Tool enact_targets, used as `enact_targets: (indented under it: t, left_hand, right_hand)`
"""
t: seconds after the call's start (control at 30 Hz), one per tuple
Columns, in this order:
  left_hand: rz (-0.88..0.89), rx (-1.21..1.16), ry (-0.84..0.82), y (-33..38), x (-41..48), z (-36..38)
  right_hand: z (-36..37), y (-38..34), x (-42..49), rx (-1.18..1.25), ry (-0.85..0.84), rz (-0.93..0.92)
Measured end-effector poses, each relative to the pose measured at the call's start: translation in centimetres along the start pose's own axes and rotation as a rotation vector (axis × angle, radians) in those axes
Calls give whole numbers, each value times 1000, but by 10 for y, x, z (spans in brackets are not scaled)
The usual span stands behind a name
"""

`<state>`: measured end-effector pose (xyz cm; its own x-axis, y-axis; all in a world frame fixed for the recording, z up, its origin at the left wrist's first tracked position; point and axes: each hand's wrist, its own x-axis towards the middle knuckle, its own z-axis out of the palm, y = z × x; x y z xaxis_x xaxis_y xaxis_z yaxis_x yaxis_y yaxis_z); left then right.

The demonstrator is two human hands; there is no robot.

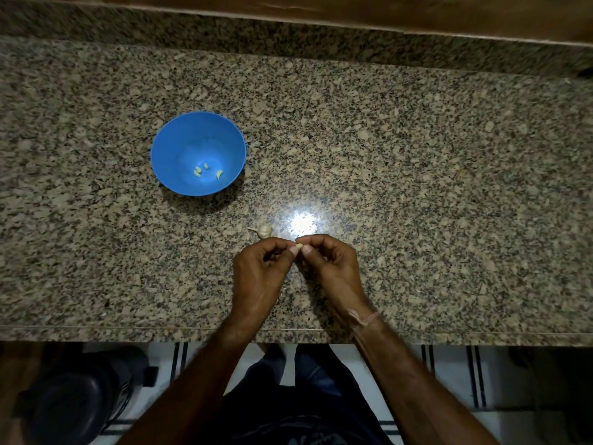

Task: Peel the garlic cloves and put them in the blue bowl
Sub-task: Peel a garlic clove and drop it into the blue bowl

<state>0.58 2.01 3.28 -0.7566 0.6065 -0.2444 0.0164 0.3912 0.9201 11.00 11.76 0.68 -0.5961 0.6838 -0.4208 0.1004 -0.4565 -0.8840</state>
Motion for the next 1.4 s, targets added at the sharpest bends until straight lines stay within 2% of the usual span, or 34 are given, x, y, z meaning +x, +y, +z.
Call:
enact_targets:
  t: [0.17, 0.3, 0.53, 0.93, 1.4]
  left_hand:
    - [-44, 17, -24, -2, -1, 3]
    - [-132, -89, -50, -4, -2, 5]
    - [-165, -276, -53, -9, -2, 10]
    - [-5, -74, 15, 0, -4, 12]
    - [119, 90, 1, -7, -1, 11]
  right_hand:
    - [-3, 0, 1, -92, 1, -38]
    - [-6, -4, 1, -171, 4, -92]
    - [-3, -5, -4, -82, 21, -58]
    - [3, -2, -6, 144, 38, 105]
    - [4, 2, -4, 173, 24, 71]
